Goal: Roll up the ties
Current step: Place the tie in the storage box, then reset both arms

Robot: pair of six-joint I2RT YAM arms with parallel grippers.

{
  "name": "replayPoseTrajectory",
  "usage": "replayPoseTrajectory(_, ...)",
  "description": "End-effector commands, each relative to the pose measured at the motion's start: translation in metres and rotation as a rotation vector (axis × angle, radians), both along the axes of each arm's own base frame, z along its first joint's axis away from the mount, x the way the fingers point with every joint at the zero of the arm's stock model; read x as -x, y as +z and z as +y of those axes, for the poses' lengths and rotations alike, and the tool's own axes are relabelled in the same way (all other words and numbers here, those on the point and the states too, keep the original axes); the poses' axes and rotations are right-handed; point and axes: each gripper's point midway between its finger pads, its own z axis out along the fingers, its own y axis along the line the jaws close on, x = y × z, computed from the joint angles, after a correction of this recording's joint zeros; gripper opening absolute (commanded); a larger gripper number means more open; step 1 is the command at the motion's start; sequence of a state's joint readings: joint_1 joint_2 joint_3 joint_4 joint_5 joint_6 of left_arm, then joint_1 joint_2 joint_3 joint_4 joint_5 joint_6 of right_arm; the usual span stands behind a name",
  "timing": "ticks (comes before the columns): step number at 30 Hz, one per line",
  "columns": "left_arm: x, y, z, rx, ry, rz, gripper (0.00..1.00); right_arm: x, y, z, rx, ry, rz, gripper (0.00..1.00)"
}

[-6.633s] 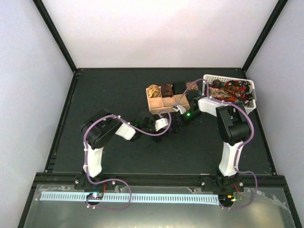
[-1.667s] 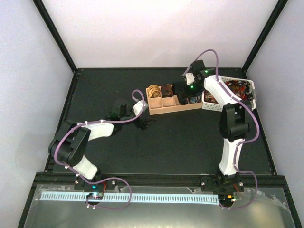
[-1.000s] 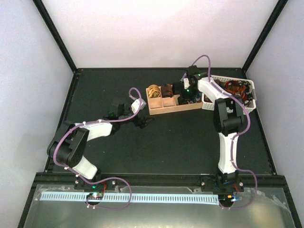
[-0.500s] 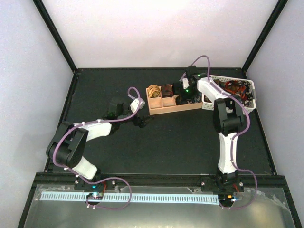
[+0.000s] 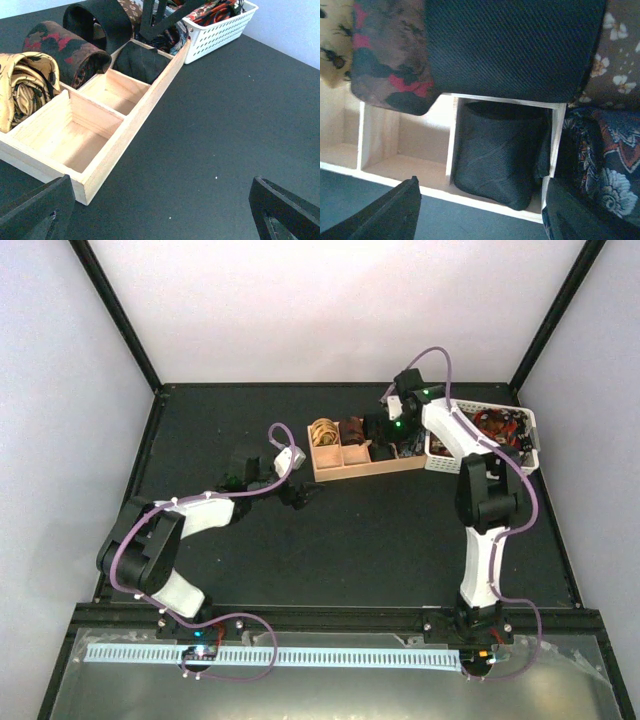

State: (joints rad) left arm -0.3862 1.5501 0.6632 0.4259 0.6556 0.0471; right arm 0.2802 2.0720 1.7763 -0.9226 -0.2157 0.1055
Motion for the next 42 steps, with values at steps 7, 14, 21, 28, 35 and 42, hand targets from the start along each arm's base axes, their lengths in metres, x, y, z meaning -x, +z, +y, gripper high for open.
replayPoseTrajectory(7, -0.015, 0.024, 0.016, -0.079, 0.070, 0.098, 0.99, 0.009, 0.103, 0.013, -0.114, 0.084, -0.192, 0.95)
replayPoseTrajectory(14, -0.038, 0.082, 0.056, -0.156, 0.189, 0.078, 0.99, 0.020, 0.179, -0.003, -0.101, 0.128, -0.426, 1.00)
replayPoseTrajectory(21, -0.054, 0.115, 0.100, -0.159, 0.243, 0.112, 0.99, 0.039, 0.213, -0.056, -0.161, 0.060, -0.559, 1.00)
replayPoseTrajectory(28, -0.065, 0.102, 0.182, -0.188, 0.442, 0.258, 0.99, 0.074, 0.166, -0.099, -0.215, 0.000, -0.538, 1.00)
replayPoseTrajectory(35, -0.047, 0.045, 0.210, -0.312, 0.541, 0.314, 0.99, 0.108, 0.101, -0.107, -0.168, 0.010, -0.467, 1.00)
replayPoseTrajectory(42, -0.042, 0.028, 0.200, -0.275, 0.528, 0.313, 0.99, 0.113, 0.089, -0.104, -0.181, 0.020, -0.444, 1.00)
